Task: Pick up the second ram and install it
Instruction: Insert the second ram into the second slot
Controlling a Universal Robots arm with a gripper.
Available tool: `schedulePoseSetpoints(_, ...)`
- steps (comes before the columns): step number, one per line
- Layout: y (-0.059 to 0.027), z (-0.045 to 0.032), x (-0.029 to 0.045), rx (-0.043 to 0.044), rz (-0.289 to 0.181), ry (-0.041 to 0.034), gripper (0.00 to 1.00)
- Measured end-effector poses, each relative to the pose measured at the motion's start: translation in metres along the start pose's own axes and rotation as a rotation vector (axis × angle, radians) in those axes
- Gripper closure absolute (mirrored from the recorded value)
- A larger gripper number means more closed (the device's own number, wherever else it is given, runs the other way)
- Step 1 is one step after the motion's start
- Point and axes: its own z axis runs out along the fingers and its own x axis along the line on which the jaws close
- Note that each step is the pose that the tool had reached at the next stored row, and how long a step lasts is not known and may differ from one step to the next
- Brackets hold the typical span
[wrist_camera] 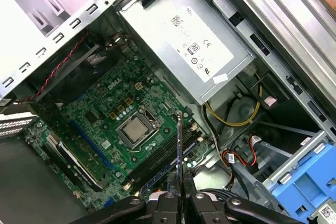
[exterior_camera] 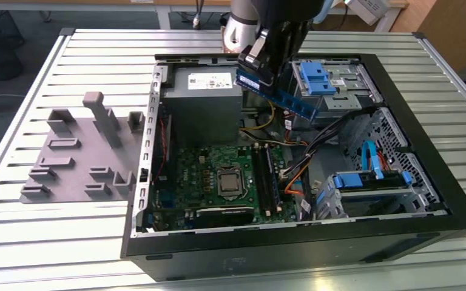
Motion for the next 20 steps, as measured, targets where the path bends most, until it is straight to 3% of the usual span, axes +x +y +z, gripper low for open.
schedulePoseSetpoints(4, 0.0000, 0.0003, 0.0000, 0.0004, 0.021, -0.0005, 0.86)
schedulePoseSetpoints(20, 0.0000, 0.0045, 0.0001, 0.0072, 0.313, -0.0034, 0.86)
